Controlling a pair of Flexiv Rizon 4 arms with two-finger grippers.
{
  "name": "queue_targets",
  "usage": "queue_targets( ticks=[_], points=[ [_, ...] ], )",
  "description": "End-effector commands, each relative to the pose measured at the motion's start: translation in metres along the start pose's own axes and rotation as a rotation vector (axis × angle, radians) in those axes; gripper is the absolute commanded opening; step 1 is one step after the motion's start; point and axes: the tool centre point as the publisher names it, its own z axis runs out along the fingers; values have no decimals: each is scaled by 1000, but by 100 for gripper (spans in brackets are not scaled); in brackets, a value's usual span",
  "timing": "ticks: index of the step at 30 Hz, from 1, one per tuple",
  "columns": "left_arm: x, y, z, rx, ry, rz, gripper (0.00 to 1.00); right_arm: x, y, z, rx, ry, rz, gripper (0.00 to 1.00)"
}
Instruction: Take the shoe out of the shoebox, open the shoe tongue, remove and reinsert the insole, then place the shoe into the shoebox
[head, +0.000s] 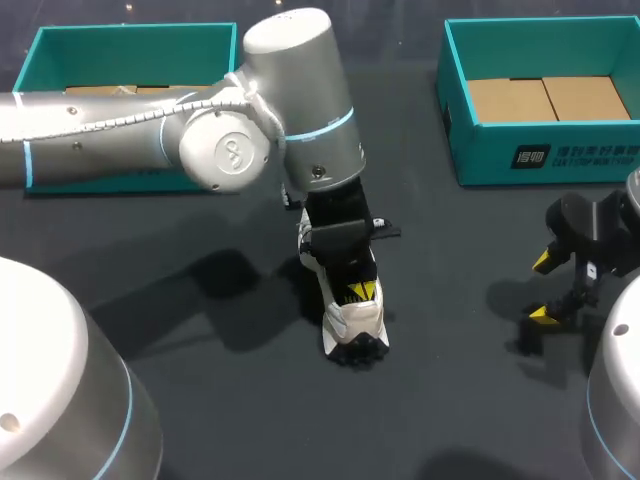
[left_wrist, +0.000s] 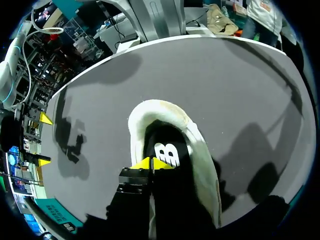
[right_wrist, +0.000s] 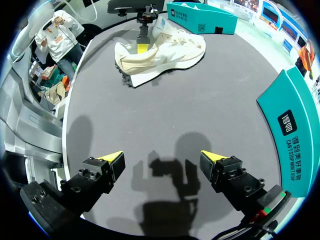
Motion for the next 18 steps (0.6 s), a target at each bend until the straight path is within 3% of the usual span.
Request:
queue_targets(
  ticks=[1, 7, 10, 18],
  points=[
    [3, -10, 9, -76, -75, -4, 0, 1, 0, 0, 3, -3, 1, 100],
    [-11, -4, 29, -169, -113, -36, 0, 1, 0, 0, 3, -3, 1, 100],
    [-13, 1, 41, -198, -75, -48, 0, 1, 0, 0, 3, -3, 1, 100],
    [12, 10, 45, -185, 23, -42, 0, 1, 0, 0, 3, -3, 1, 100]
  ],
)
